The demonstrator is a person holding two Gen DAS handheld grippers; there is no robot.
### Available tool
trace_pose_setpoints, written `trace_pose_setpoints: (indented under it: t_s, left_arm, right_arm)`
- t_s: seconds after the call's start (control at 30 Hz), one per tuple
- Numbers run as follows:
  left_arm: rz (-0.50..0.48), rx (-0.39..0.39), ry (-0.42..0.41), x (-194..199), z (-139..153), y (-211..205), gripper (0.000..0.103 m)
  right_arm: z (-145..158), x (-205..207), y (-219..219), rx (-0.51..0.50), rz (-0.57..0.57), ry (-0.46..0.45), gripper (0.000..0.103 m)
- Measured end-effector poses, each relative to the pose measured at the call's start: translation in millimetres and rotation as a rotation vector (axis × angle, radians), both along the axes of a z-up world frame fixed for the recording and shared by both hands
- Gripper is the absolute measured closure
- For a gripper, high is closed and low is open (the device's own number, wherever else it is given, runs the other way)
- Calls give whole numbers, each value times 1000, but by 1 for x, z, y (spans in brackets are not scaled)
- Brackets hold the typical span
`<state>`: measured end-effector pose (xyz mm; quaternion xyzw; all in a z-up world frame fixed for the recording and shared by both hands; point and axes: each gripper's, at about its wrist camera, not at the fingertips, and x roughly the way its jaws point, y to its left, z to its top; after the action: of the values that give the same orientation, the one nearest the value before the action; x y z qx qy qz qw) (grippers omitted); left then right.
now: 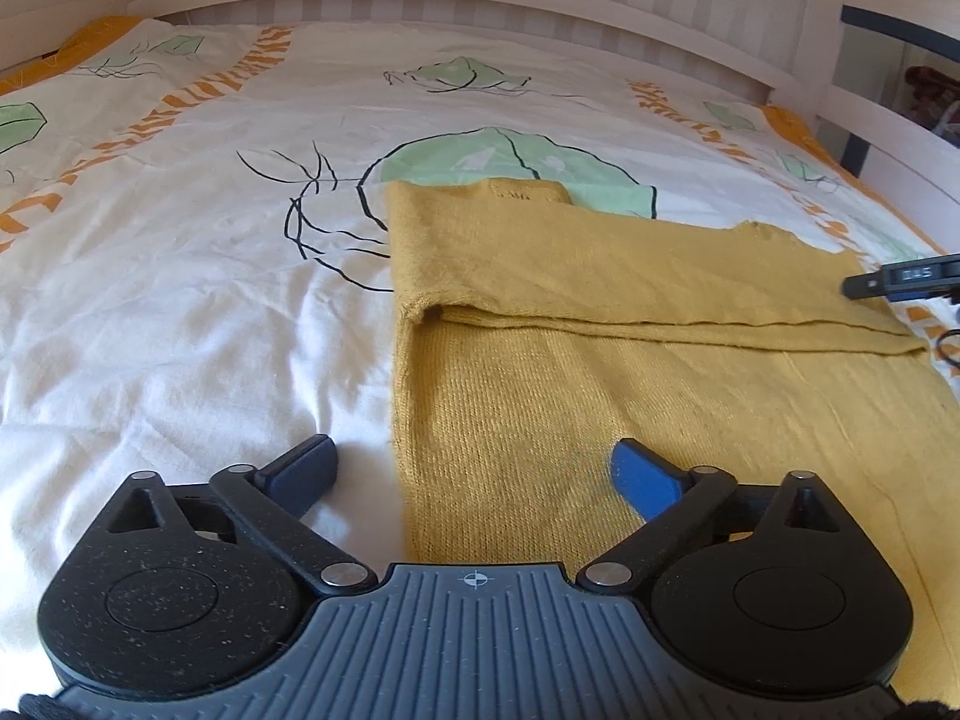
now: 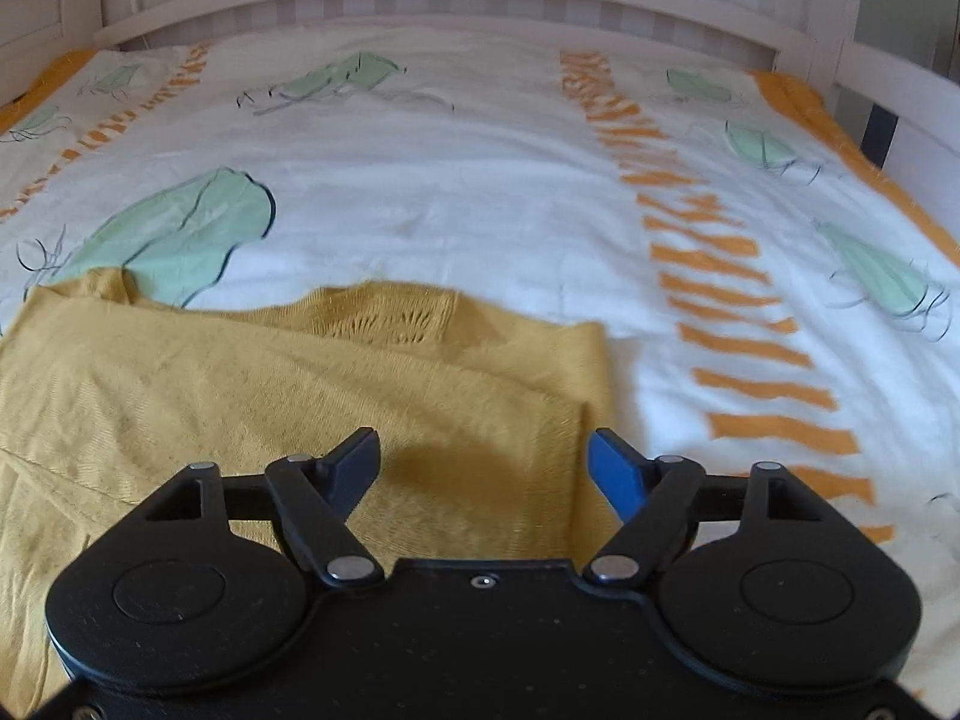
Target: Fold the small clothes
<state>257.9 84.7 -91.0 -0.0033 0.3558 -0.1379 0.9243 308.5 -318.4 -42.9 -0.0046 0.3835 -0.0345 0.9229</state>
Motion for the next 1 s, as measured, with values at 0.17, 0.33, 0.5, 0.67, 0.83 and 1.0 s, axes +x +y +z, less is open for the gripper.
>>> trace_pose_setpoints:
  t_s: [0.17,0.33,0.5,0.67,0.83,1.0]
  left_arm:
    - [-4,24,-3,-1,-1,-2,1]
    - [-5,16,-6,-1,-2,-2,1]
    - [-3,13,-18,-3,-4,-1,1]
    - [0,37,-27,-4,-5,-5,0]
    - [0,48,-25,-4,-4,-5,0]
    - [2,82,9,-5,0,-8,0]
  right_arm:
    - [-17,2,-10,61,-82,-6,5]
    - [-18,-5,-28,131,-167,-17,1]
    - [2,-43,-29,198,-146,-68,1]
    - [15,-100,-18,219,-56,-75,1]
    - [14,-154,-4,191,10,-61,1]
    - [15,-201,10,186,41,-60,1]
